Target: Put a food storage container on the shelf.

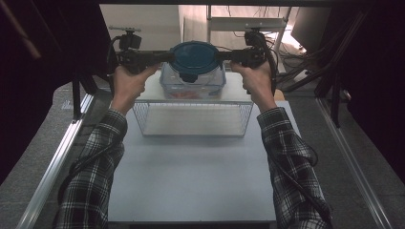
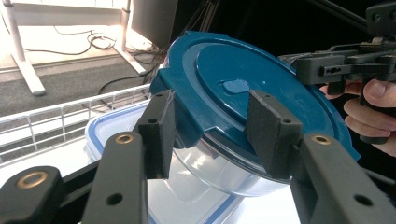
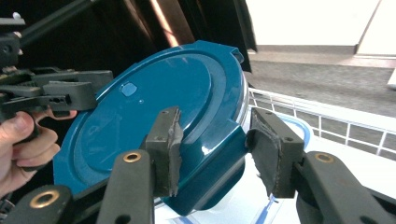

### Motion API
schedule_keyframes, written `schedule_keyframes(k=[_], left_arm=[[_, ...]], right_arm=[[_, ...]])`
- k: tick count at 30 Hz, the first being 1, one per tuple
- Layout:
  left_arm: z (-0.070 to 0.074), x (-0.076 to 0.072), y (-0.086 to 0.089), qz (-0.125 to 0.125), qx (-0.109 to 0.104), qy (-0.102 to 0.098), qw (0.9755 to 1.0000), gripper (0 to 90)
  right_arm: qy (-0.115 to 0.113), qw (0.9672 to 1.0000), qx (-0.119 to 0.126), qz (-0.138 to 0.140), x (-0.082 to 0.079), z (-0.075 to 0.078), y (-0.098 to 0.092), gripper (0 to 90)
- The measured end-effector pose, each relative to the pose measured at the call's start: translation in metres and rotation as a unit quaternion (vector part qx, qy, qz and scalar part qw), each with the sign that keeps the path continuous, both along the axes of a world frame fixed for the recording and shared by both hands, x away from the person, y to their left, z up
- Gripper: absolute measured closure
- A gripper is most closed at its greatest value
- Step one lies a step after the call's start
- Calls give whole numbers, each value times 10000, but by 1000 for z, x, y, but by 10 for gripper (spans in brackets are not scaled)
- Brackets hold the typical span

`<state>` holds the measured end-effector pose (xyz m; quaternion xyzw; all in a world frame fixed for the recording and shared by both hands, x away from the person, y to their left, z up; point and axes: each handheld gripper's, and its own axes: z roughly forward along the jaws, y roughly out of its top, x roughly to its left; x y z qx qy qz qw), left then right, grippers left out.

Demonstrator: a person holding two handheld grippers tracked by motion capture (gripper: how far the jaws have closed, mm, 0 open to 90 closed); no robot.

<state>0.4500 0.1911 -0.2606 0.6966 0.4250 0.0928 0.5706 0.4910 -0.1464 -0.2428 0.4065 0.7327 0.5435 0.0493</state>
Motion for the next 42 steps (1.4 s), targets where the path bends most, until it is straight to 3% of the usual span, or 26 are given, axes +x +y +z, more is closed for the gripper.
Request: schedule_keyframes(k=[3, 6, 9, 13, 16, 18, 20, 24, 31, 36, 42], left_arm=[[0, -3, 0, 92, 0, -68, 9999, 530], [3, -12, 4, 216, 53, -275, 9994, 522], [4, -21, 11, 231, -20, -365, 9991, 533], [-4, -37, 16, 66, -27, -416, 9991, 654], [-15, -42, 14, -95, 33, -399, 9992, 806], [-21, -41, 11, -74, 167, -347, 9992, 823], [-23, -37, 9, -89, 128, -289, 9995, 838], [-21, -32, 5, 73, 305, -339, 9989, 838], [-19, -23, 3, 232, 205, -306, 9991, 814], [-17, -18, 1, 341, 275, -315, 9985, 804], [-21, -24, 3, 202, 182, -336, 9991, 755]], right_arm=[[-85, 10000, 13, -42, -1, 0, 0, 566], [-492, 9984, -171, -233, -18, 10, -5, 577], [-637, 9976, -227, -170, -29, 15, -11, 615], [-676, 9966, -460, 69, -49, 13, -17, 759], [-567, 9953, -665, 409, -59, -2, -14, 870], [-533, 9951, -709, 443, -58, -6, -12, 881], [-504, 9950, -715, 485, -55, -10, -7, 886], [-493, 9952, -752, 375, -46, -12, 0, 890], [-364, 9971, -663, 59, -31, -18, 2, 890], [-389, 9967, -709, -82, -24, -18, 6, 890], [-452, 9962, -741, -57, -25, -18, 5, 866]])
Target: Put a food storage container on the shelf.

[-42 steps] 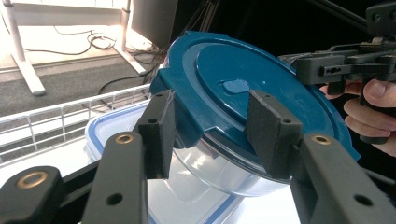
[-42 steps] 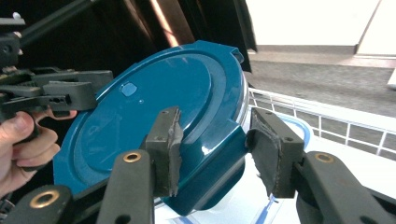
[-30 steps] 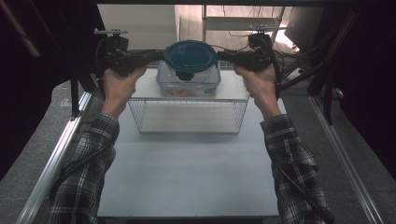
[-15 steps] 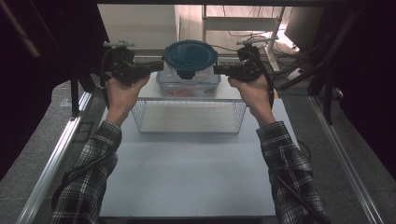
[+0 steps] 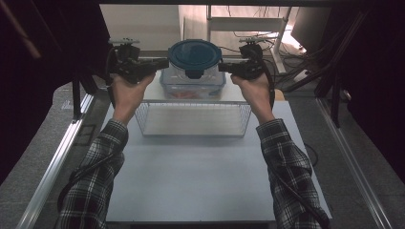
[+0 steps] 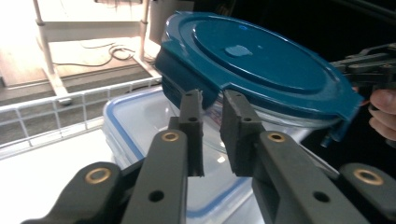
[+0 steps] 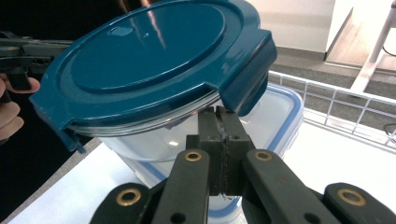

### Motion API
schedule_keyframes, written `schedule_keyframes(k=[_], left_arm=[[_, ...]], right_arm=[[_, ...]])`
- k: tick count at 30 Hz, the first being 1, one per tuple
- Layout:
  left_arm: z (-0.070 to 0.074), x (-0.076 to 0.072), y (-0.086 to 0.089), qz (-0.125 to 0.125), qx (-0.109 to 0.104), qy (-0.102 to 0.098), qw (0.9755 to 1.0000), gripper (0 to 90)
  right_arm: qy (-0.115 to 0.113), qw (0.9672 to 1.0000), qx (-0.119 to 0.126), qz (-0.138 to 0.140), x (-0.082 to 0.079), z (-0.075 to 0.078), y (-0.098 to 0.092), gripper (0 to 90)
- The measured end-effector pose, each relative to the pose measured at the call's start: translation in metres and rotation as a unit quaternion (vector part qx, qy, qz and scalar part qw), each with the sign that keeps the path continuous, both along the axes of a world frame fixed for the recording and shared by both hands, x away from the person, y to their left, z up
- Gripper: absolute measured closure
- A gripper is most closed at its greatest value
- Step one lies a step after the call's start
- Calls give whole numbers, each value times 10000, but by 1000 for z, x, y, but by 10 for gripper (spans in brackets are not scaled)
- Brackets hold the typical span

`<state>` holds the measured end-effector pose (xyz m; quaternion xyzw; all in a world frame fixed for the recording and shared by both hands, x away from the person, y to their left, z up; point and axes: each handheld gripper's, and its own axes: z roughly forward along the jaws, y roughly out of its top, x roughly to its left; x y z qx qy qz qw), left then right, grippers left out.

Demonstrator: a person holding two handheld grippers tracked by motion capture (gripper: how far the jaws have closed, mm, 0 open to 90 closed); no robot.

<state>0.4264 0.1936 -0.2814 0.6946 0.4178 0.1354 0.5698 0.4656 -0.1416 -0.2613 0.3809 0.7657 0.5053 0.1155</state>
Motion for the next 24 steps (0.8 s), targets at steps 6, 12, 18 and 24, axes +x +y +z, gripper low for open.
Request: schedule_keyframes(k=[6, 12, 18, 24], left_arm=[[-11, -15, -1, -401, -7, 24, 9992, 471], [-27, -36, -6, -546, 161, -73, 9984, 274], [-46, -54, -13, -696, 392, -57, 9968, 255], [-64, -68, -18, -764, 524, -21, 9957, 205]], right_arm=[[-154, 9997, 10, 193, -17, -7, -4, 607], [-261, 9992, 9, 290, -35, -20, -8, 380], [-386, 9985, -125, 375, -52, -37, -10, 221], [-483, 9968, -320, 553, -67, -50, -9, 155]])
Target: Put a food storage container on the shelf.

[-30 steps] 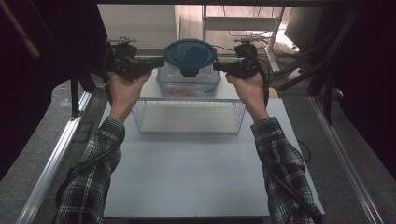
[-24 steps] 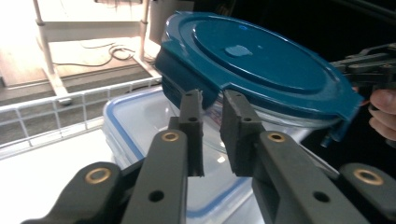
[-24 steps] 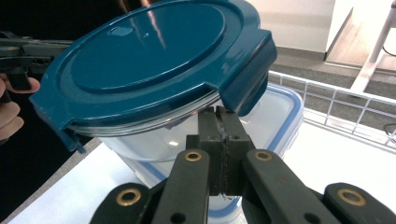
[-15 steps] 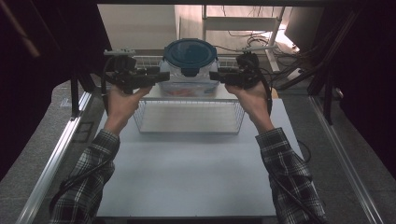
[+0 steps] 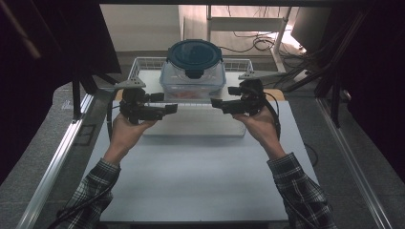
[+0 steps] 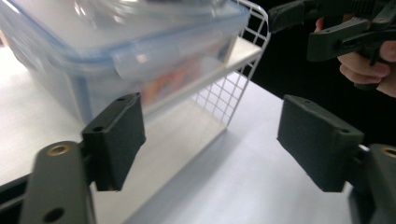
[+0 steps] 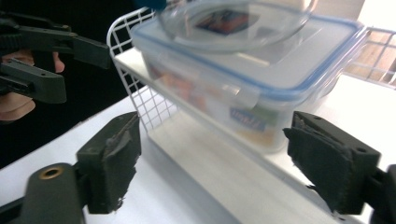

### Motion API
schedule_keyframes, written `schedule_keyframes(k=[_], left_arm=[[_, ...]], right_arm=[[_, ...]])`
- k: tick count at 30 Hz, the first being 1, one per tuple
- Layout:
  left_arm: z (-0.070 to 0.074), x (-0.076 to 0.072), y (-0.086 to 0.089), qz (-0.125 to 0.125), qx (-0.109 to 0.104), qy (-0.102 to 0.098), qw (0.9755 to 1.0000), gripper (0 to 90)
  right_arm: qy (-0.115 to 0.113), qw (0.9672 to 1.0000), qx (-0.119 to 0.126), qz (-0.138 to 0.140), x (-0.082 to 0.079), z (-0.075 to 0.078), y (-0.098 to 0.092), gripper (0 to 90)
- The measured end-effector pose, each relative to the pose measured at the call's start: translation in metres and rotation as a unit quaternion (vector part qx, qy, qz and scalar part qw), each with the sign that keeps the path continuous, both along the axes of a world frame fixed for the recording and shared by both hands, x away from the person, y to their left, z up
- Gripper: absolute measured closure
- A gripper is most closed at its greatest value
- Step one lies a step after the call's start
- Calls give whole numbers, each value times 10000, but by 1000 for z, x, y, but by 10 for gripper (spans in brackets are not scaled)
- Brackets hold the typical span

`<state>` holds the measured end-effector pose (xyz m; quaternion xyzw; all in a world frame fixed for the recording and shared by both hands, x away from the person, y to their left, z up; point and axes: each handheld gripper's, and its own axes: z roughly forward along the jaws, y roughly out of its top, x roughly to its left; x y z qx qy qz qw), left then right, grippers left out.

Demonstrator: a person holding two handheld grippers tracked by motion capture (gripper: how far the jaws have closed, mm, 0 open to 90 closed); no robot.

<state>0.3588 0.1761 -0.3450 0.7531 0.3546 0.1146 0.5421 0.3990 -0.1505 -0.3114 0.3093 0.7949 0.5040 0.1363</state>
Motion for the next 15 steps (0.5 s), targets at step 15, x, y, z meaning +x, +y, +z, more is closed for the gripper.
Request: schedule_keyframes(k=[15], left_arm=[[-45, -27, -6, -105, 136, 96, 9998, 137]], right_arm=[[-22, 9995, -289, 160, -25, -35, -2, 61]])
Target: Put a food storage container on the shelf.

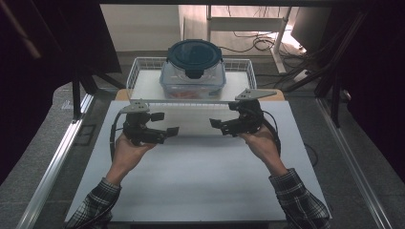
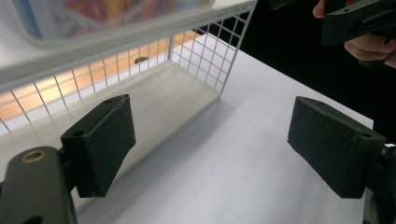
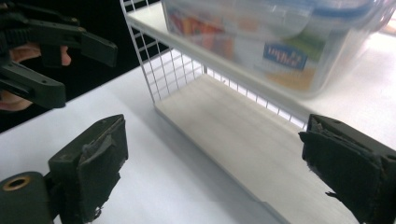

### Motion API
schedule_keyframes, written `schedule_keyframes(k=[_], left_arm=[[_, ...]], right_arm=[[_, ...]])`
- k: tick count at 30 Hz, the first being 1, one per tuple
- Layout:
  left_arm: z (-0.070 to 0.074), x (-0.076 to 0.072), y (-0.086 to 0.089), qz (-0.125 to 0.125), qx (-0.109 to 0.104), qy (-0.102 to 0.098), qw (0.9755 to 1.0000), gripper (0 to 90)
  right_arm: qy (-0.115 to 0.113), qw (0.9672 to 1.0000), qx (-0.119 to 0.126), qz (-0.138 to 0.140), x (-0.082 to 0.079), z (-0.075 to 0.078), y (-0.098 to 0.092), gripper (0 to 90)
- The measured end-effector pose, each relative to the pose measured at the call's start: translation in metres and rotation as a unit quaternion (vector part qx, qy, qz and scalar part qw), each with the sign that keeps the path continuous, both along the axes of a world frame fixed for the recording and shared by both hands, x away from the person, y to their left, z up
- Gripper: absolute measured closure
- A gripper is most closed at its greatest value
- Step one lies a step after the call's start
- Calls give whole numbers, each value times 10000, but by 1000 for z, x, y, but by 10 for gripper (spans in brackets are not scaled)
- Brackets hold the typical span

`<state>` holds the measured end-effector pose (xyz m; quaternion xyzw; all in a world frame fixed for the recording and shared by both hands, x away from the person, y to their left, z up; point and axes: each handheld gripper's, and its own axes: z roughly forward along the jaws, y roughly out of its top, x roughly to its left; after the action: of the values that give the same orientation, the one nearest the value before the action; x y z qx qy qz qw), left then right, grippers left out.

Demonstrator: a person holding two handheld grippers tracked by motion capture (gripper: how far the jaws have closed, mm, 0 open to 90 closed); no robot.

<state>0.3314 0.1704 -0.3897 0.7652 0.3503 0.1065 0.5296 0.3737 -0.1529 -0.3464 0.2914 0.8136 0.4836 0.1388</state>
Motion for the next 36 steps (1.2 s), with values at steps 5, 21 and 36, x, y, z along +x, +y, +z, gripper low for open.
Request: schedule_keyframes(k=[5, 21, 36], left_arm=[[-13, -5, -2, -45, -23, 80, 10000, 124], [-46, -16, -7, -34, 27, 246, 9997, 103], [-61, -31, -8, 84, 183, -8, 9998, 47]], right_arm=[[16, 10000, -50, 41, -4, -12, -1, 46], [-90, 9996, -249, 110, -15, -44, -1, 23], [15, 9992, -349, 196, -27, -69, -4, 0]])
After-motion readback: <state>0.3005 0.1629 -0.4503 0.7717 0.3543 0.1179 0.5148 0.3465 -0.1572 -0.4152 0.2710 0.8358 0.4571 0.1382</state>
